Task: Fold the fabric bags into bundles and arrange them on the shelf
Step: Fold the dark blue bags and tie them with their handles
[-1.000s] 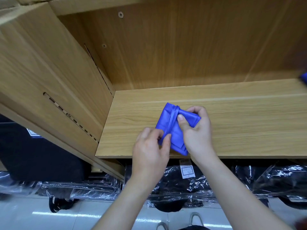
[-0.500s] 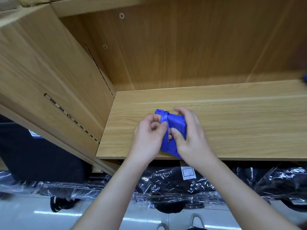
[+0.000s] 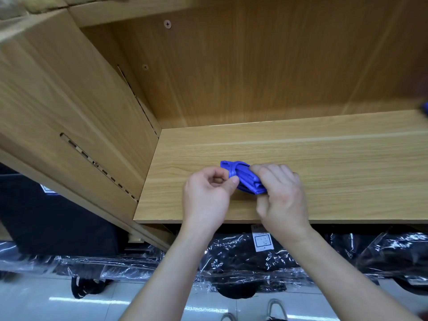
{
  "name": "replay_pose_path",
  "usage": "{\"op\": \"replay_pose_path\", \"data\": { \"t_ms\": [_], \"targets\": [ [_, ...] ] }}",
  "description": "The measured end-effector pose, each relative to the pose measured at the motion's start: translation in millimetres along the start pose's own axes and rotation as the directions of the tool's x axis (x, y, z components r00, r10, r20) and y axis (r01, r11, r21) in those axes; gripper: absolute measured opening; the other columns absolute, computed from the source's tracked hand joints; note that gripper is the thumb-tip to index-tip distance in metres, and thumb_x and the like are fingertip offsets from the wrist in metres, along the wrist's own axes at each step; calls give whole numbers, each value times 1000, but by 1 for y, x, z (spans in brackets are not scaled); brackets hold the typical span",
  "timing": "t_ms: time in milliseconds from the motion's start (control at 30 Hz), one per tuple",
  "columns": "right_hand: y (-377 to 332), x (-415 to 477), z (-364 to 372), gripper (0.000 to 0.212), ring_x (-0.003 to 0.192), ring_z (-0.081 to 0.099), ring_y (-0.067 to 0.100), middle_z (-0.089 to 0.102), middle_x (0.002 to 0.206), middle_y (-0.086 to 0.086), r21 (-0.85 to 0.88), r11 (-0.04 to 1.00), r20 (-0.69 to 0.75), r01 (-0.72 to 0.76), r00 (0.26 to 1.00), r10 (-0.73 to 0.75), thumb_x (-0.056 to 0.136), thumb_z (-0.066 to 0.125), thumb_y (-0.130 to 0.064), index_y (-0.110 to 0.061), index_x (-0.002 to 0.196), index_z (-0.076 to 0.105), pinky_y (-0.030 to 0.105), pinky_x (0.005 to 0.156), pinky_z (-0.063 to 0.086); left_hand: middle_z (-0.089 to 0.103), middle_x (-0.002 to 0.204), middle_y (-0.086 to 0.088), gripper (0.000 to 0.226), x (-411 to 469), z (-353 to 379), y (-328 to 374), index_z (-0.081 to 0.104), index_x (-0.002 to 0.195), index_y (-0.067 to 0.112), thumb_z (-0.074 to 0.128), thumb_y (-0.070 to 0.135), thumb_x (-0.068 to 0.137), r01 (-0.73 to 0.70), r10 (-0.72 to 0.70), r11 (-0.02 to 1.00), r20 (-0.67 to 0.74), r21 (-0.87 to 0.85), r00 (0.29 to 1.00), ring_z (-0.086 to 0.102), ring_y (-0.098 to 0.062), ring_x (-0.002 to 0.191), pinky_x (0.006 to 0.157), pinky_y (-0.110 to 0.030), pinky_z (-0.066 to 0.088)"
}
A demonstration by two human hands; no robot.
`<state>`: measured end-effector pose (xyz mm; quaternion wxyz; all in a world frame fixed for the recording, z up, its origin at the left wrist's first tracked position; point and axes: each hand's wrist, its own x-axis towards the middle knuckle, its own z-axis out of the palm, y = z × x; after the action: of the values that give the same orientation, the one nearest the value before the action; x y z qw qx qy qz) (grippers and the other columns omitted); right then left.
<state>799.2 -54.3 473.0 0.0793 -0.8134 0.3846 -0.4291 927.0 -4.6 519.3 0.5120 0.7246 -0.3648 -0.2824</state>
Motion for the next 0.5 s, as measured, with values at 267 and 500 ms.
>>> {"op": "replay_pose_path", "data": {
  "t_ms": [267,500],
  "targets": [
    [3,1,-6,46,81,53,28,63,93,1,-2,999,80,35,996,-35,64,39,-9,-18,106,54,37,65,41,52,59,18,18,-8,-8,11,62,70,25,76,16,78,-334,313,872,117,358,942,45,0,65,63,-20,33],
    [-12,-11,-5,45,92,51,25,60,104,7,-47,965,160,257,956,-247,68,40,-4,-13,110,51,38,82,32,68,65,10,16,14,-10,8,73,70,18,70,19,86,-11,-23,987,211,162,977,59,-7,62,66,-25,49]
  ]
}}
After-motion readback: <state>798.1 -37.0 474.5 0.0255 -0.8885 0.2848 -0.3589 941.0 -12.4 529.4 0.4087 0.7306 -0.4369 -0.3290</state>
